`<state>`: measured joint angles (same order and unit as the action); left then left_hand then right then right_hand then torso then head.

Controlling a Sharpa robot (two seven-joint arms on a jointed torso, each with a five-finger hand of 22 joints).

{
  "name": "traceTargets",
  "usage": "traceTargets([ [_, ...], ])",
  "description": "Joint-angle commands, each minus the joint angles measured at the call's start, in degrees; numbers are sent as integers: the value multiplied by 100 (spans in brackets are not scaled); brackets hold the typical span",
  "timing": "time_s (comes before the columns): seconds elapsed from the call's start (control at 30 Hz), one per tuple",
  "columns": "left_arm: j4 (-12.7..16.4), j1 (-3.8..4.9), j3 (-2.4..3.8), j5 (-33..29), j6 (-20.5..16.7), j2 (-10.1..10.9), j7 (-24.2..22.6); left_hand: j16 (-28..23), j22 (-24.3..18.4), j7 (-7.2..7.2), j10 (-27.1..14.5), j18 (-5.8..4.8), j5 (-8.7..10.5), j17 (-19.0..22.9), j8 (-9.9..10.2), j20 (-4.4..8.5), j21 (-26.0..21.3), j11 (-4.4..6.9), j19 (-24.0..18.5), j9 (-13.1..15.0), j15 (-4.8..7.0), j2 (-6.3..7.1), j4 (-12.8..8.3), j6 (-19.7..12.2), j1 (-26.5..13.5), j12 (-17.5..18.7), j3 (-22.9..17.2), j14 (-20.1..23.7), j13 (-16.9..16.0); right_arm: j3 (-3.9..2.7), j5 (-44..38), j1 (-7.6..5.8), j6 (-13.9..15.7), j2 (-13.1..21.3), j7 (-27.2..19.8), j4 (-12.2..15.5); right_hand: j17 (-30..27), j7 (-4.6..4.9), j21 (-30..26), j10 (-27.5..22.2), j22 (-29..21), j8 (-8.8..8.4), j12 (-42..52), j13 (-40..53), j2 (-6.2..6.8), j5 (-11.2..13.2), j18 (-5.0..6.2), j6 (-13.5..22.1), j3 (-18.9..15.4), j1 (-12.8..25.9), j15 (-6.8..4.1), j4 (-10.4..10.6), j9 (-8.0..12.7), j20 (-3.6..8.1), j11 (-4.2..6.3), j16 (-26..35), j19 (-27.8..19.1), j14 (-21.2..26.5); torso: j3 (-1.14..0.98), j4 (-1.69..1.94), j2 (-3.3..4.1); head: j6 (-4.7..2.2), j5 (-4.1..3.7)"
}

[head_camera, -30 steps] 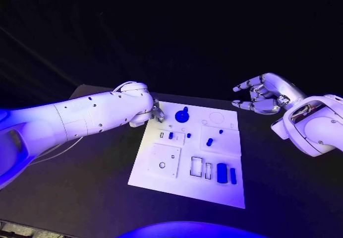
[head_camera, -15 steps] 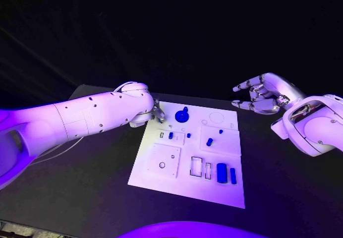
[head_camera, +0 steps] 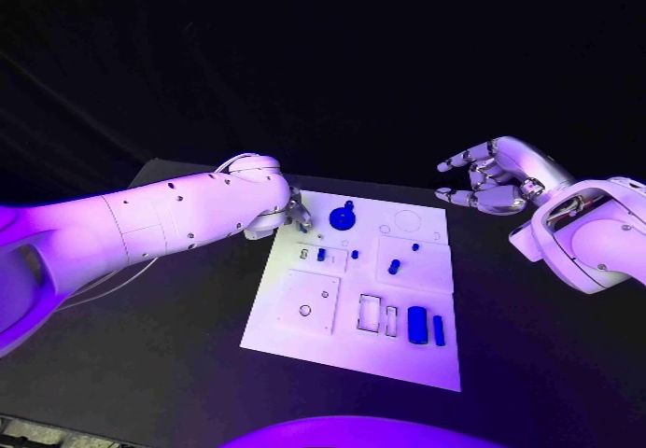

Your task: Assemble the parts on the task board

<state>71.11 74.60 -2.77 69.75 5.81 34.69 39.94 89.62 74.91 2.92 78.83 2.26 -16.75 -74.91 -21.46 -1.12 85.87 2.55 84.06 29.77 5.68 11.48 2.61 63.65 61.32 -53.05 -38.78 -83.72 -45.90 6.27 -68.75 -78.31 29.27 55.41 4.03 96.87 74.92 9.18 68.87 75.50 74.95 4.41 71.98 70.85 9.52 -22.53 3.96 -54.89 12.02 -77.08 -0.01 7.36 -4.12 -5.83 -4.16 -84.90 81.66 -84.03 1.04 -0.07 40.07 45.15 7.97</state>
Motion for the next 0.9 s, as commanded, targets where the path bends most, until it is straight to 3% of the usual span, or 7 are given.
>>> traceTargets([
  [0.03,2,0,3,18,106,-18,239,38,1027,-219,70,-79,25,-1509,-22,47,22,64,211,33,31,17,17,186,-63,-33,63,-628,-1,-1,-28,-1,-9,-8,1,9,764,-10,-40,-12,855,19,-20,-5,36,-37,24,-40,0,26,-16,43,2,-10,9,26,-34,-398,2,4,1,1,-2],
  [0.9,-15,-2,2,123,235,-48,239,38,1038,-235,57,-82,45,-1509,-38,56,28,76,219,-10,40,97,53,189,-19,-25,242,-628,5,-1,-28,-1,-20,-14,1,23,757,-12,-52,-12,852,17,-25,-10,36,-43,26,-44,-6,31,-19,56,4,-8,11,33,-38,-396,3,1,0,22,-13],
])
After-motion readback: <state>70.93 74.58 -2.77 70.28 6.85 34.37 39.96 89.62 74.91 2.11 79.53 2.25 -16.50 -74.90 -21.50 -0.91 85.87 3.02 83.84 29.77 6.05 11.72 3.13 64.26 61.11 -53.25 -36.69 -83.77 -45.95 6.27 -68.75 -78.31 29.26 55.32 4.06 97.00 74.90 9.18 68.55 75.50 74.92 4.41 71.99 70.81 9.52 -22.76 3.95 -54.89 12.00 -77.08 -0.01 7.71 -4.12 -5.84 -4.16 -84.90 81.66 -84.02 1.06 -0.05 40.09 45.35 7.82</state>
